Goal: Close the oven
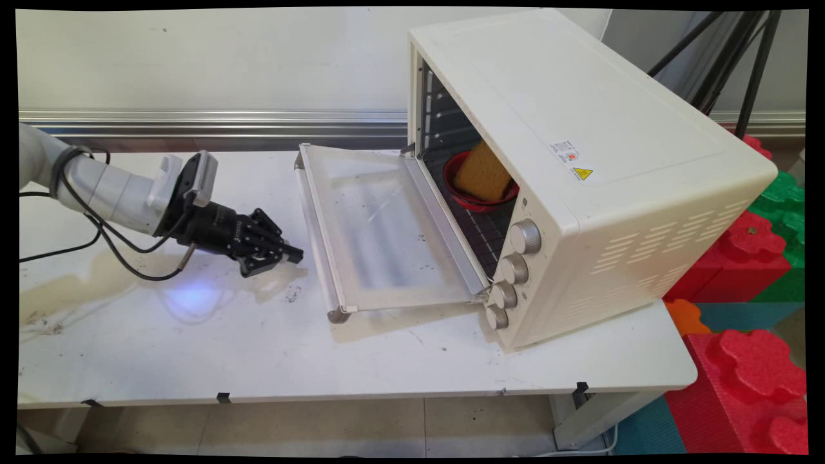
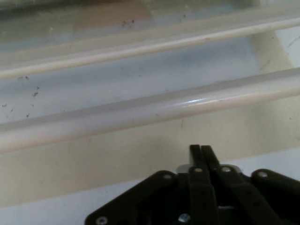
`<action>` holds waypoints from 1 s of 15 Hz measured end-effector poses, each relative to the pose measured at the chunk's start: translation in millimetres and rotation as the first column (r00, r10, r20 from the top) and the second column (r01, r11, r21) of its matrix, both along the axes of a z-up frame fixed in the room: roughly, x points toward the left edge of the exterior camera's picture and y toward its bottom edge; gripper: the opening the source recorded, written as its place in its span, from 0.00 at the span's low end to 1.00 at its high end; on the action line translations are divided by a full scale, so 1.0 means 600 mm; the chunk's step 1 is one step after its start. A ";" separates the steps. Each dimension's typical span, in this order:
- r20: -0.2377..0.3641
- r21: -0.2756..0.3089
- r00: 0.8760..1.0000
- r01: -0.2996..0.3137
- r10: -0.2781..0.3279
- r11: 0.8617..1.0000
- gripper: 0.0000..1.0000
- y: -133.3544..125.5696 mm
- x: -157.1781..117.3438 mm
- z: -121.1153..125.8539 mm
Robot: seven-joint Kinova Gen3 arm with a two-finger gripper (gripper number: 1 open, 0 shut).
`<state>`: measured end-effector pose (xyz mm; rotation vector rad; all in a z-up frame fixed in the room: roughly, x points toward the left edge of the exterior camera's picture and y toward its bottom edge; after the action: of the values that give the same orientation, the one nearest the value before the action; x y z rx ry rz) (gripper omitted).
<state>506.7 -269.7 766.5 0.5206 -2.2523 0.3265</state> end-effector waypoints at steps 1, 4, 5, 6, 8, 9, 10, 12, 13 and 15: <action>-0.003 0.000 1.000 -0.003 0.003 1.000 0.00 -0.003 -0.003 -0.002; -0.015 -0.002 1.000 -0.014 0.014 1.000 0.00 -0.010 -0.011 -0.006; -0.022 -0.005 1.000 -0.020 0.020 1.000 0.00 -0.014 -0.014 -0.007; -0.027 -0.007 0.999 -0.024 0.024 1.000 0.00 -0.017 -0.017 -0.007; -0.039 -0.011 0.999 -0.034 0.033 0.999 0.00 -0.023 -0.023 -0.008; -0.046 -0.014 0.998 -0.039 0.038 0.999 0.00 -0.026 -0.027 -0.009; -0.051 -0.015 0.998 -0.042 0.041 0.999 0.00 -0.028 -0.029 -0.009; -0.068 -0.021 0.996 -0.052 0.050 0.998 0.00 -0.035 -0.037 -0.008; -0.079 -0.024 0.995 -0.059 0.057 0.998 0.00 -0.038 -0.041 -0.007; -0.100 -0.031 0.993 -0.069 0.066 0.997 0.00 -0.042 -0.046 -0.003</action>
<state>478.9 -294.8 764.8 0.5835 -2.1330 0.3649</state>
